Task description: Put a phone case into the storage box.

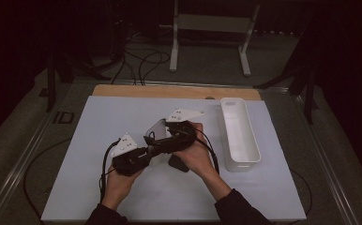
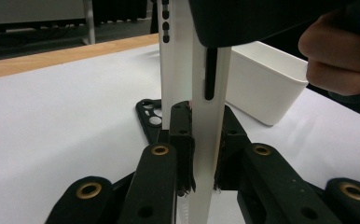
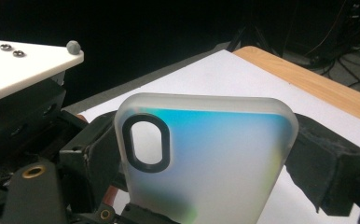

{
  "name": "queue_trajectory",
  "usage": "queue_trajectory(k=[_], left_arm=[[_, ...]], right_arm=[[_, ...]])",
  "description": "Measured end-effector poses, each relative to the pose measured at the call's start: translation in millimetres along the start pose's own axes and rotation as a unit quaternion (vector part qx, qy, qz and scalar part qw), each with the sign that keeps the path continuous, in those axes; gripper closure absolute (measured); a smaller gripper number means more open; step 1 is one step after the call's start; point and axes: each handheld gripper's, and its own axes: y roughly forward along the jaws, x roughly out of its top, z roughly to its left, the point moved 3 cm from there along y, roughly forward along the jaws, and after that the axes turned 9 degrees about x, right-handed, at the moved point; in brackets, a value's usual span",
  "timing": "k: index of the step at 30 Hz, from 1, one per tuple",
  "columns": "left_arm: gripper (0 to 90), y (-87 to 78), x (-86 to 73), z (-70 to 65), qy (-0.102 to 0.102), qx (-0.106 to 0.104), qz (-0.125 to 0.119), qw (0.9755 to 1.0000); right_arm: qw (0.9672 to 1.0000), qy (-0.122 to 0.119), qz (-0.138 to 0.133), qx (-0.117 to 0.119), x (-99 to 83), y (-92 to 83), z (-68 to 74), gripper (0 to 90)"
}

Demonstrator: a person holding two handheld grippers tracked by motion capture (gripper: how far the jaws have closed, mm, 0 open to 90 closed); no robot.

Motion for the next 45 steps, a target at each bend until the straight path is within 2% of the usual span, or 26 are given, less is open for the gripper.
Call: queue_trajectory(k=[5,9,12,13,15,21,22,28,30,36,41,45], left_arm=[[80.3,0.4,-0.5,-0.9,0.005,0.003,-0.001,1.0000],[76.0,0.3,-0.6,-1.6,0.015,0.014,0.001,0.9998],[63.4,0.1,-1.2,-1.4,0.023,0.025,0.006,0.9994],[63.4,0.1,-1.4,-1.2,0.023,0.031,0.007,0.9992],[51.6,-0.2,-1.6,-1.0,0.023,0.041,0.008,0.9988],[27.9,-3.5,-1.2,0.6,0.023,0.068,-0.001,0.9974],[20.4,-3.7,-1.3,0.9,0.022,0.069,-0.001,0.9974],[10.1,-6.7,-3.6,4.5,0.023,0.080,0.000,0.9965],[2.1,-8.3,-4.5,5.6,0.025,0.078,0.001,0.9967],[0.0,-13.9,-5.6,8.5,0.031,0.076,-0.005,0.9966],[0.0,-18.4,-7.5,11.6,0.043,0.088,-0.007,0.9951],[0.0,-22.9,-9.6,15.5,0.043,0.096,-0.012,0.9944]], right_arm=[[1.0000,-0.007,0.002,-0.002,0.0,-0.5,1.6,17.0],[1.0000,-0.009,0.003,-0.001,-0.9,-0.3,2.4,17.0],[1.0000,-0.008,0.001,-0.002,-1.6,-0.3,1.8,17.0],[1.0000,-0.008,0.001,-0.002,-1.6,-0.3,1.8,17.0],[1.0000,-0.007,0.001,-0.004,-1.6,-0.8,1.0,17.0],[1.0000,-0.005,-0.002,-0.008,-1.7,-1.9,0.3,17.0],[0.9999,-0.006,-0.003,-0.009,-1.8,-2.4,-0.5,17.0],[0.9999,-0.004,-0.004,-0.014,-1.8,-3.7,-1.6,17.0],[0.9999,-0.003,-0.006,-0.014,-1.8,-4.6,-2.4,17.0],[0.9999,-0.004,-0.006,-0.015,-1.3,-5.9,-2.9,17.0],[0.9998,-0.003,-0.006,-0.019,-0.8,-7.1,-3.8,17.0],[0.9998,-0.003,-0.006,-0.020,-0.3,-8.1,-5.4,17.0]])
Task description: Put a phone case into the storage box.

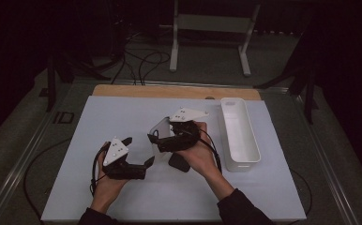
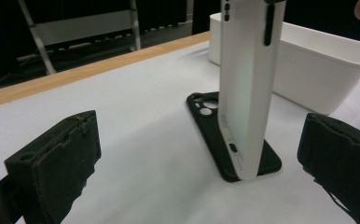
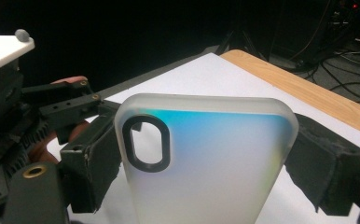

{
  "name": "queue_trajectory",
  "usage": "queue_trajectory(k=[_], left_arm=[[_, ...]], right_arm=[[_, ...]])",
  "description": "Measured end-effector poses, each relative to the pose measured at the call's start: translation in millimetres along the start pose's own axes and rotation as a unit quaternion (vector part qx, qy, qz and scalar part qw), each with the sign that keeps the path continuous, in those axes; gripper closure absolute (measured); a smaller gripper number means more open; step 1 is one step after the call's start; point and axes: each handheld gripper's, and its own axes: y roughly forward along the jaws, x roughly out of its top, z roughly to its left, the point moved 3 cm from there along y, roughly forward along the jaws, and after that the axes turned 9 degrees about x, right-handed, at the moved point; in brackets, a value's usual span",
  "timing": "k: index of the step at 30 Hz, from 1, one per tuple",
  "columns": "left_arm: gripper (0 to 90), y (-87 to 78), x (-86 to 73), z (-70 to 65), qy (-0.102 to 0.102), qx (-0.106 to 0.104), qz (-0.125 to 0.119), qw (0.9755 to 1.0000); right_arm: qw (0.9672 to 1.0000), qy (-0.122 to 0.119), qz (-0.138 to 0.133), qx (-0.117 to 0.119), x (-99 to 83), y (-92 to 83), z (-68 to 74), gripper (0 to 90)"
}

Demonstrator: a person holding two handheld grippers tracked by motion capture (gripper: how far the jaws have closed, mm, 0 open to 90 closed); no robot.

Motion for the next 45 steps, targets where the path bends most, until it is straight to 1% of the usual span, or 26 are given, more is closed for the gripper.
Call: queue_trajectory(k=[7,12,13,16,21,25,32,33,38,44,45], left_arm=[[0.0,-7.1,-4.5,9.0,0.001,0.011,0.000,0.9999],[0.0,-13.0,-10.6,18.5,-0.003,0.020,0.002,0.9998],[0.0,-14.1,-12.0,20.2,-0.001,0.021,0.003,0.9998],[0.0,-17.4,-16.0,24.2,0.001,0.020,0.000,0.9998],[0.0,-22.7,-25.3,30.5,0.002,0.021,0.003,0.9998],[0.0,-28.6,-32.8,34.8,0.001,0.022,-0.005,0.9997],[0.0,-39.7,-48.9,44.0,-0.001,0.035,-0.006,0.9994],[0.0,-40.8,-51.3,44.4,-0.003,0.035,-0.007,0.9994],[0.0,-44.4,-59.7,45.7,0.002,0.036,-0.004,0.9993],[0.0,-44.4,-62.9,45.0,0.009,0.036,-0.003,0.9993],[0.0,-44.2,-63.7,45.2,0.007,0.036,-0.003,0.9993]], right_arm=[[1.0000,0.002,-0.002,-0.004,0.5,-1.3,-3.3,17.0],[1.0000,0.003,0.000,-0.009,0.5,-2.8,-6.3,17.0],[0.9999,0.003,0.000,-0.011,0.5,-3.3,-7.4,17.0],[0.9999,0.004,0.000,-0.014,0.5,-4.8,-10.0,17.0],[0.9998,0.005,-0.002,-0.021,1.2,-7.4,-14.8,17.0],[0.9996,0.007,-0.003,-0.027,2.0,-10.5,-18.9,17.0],[0.9991,0.012,-0.007,-0.041,3.2,-18.5,-28.2,17.0],[0.9990,0.013,-0.008,-0.043,3.6,-19.8,-30.0,17.0],[0.9985,0.014,-0.007,-0.052,4.5,-24.0,-36.2,17.0],[0.9977,0.020,-0.013,-0.063,6.8,-28.8,-44.6,17.0],[0.9975,0.021,-0.014,-0.066,7.2,-30.0,-46.3,17.0]])
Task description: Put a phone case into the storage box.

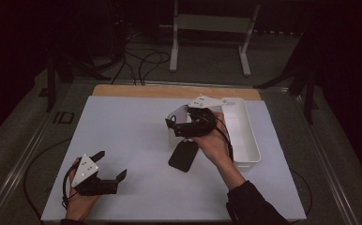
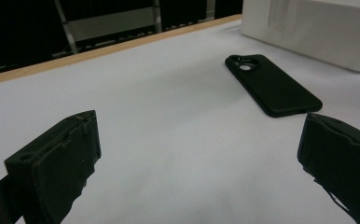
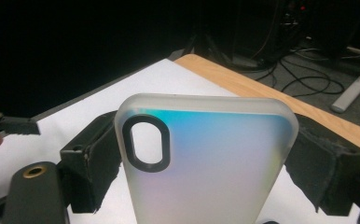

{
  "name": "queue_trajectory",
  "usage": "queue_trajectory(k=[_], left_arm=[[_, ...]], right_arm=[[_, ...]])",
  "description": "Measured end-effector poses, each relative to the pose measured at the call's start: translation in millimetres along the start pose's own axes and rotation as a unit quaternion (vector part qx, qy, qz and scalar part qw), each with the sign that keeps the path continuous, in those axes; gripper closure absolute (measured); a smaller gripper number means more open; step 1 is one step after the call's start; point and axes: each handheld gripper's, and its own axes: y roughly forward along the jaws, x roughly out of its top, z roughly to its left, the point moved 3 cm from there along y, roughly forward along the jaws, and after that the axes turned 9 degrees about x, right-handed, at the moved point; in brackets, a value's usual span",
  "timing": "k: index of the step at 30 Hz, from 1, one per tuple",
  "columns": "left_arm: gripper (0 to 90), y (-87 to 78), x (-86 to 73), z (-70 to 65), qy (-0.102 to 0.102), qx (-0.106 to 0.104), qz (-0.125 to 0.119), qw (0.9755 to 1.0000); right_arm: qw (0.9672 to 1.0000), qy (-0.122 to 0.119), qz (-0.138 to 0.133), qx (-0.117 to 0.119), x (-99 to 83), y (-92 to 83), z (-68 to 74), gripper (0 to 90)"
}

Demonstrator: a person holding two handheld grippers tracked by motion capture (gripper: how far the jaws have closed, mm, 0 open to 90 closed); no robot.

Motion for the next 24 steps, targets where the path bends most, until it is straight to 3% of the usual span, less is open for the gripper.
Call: queue_trajectory(k=[24], left_arm=[[0.0,0.2,-2.2,3.7,-0.008,0.010,-0.001,0.9999]], right_arm=[[0.9973,0.028,-0.003,-0.067,6.2,-12.1,-46.6,17.0]])
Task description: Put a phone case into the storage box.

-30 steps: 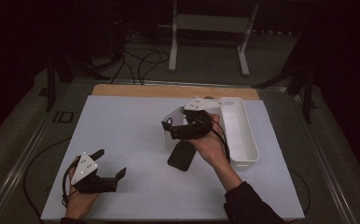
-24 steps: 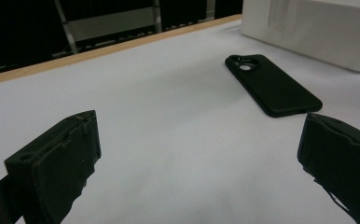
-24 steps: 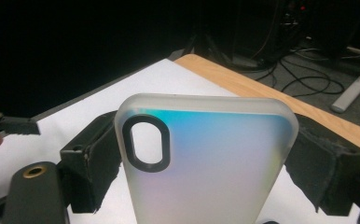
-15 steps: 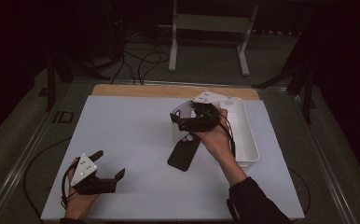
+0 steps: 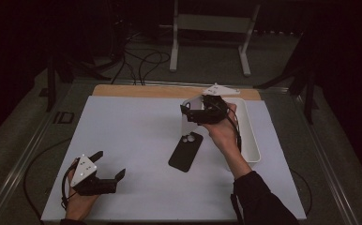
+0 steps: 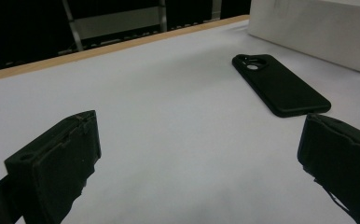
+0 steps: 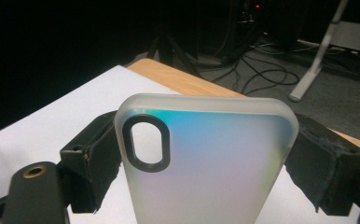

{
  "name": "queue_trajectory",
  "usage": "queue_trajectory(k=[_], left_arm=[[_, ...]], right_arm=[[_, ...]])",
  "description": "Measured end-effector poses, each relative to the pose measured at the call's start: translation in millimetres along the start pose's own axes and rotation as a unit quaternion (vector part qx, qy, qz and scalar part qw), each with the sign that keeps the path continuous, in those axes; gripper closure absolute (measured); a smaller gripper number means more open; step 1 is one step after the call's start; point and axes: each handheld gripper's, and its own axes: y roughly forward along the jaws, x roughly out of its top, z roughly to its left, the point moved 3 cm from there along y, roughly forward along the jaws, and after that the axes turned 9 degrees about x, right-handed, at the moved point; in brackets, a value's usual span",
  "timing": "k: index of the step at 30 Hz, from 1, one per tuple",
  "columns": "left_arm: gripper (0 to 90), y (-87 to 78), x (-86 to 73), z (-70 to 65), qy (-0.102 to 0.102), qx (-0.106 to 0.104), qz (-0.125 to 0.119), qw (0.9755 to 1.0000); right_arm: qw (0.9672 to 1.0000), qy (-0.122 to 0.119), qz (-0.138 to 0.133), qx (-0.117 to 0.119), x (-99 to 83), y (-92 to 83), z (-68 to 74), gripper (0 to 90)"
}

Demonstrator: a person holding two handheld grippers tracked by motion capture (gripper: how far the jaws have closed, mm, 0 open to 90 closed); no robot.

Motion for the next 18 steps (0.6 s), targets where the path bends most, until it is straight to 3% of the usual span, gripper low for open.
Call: queue_trajectory(k=[18], left_arm=[[0.0,0.2,-0.5,1.2,-0.005,0.003,0.001,1.0000]], right_arm=[[0.9986,0.017,-0.006,-0.049,9.5,-7.5,-31.3,17.0]])
